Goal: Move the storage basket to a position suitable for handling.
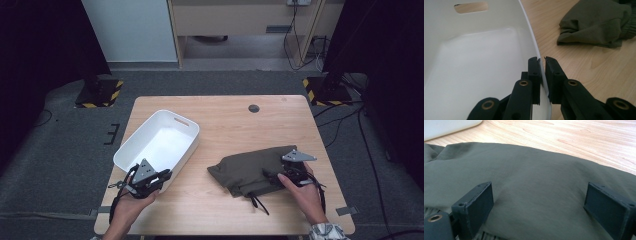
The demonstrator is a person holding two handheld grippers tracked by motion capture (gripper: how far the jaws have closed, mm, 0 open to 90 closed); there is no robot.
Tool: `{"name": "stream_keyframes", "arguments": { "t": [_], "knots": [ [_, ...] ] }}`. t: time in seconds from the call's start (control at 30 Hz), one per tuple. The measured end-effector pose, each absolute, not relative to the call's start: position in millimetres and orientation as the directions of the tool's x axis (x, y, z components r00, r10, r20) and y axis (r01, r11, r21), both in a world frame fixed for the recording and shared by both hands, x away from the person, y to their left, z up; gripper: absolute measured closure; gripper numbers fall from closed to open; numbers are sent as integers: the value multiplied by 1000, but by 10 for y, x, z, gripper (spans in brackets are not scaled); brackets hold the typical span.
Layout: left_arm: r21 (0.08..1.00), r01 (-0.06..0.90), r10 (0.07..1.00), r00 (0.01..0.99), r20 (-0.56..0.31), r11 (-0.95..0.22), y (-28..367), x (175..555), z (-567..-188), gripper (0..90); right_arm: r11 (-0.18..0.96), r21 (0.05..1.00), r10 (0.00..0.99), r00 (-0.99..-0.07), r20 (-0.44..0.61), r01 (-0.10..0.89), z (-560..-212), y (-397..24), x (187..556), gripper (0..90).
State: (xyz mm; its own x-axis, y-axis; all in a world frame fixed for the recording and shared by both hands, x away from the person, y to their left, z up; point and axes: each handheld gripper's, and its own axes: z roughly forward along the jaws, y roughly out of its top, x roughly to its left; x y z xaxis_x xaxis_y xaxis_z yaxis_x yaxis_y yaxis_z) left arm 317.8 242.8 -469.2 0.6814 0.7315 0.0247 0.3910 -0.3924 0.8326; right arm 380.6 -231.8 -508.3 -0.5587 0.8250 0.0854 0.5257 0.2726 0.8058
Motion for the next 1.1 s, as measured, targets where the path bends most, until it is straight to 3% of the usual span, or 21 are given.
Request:
{"name": "stream_keyframes", "arguments": {
  "t": [0.37,0.47,0.7,0.87,0.97,1.1],
  "knots": [
    [829,383,684,730,-1,-408,2442,3001,-4689,838,261,812,833,-547,84,522,-5058,-2383,3802,85],
    [834,375,694,720,12,-404,2415,3006,-4662,697,258,817,839,-539,75,515,-5019,-2415,3796,87],
    [843,353,697,716,35,-405,2254,3066,-4488,464,224,845,887,-460,29,485,-4871,-2665,3849,96],
    [848,340,694,718,45,-406,2101,3165,-4371,393,181,842,935,-355,13,507,-4832,-2886,3929,163],
    [847,325,680,731,58,-421,1969,3231,-4305,375,177,819,947,-321,9,546,-4886,-2974,3974,265],
    [846,317,665,744,59,-430,1787,3308,-4268,350,174,781,951,-308,25,600,-4982,-2996,4018,263]
  ]
}}
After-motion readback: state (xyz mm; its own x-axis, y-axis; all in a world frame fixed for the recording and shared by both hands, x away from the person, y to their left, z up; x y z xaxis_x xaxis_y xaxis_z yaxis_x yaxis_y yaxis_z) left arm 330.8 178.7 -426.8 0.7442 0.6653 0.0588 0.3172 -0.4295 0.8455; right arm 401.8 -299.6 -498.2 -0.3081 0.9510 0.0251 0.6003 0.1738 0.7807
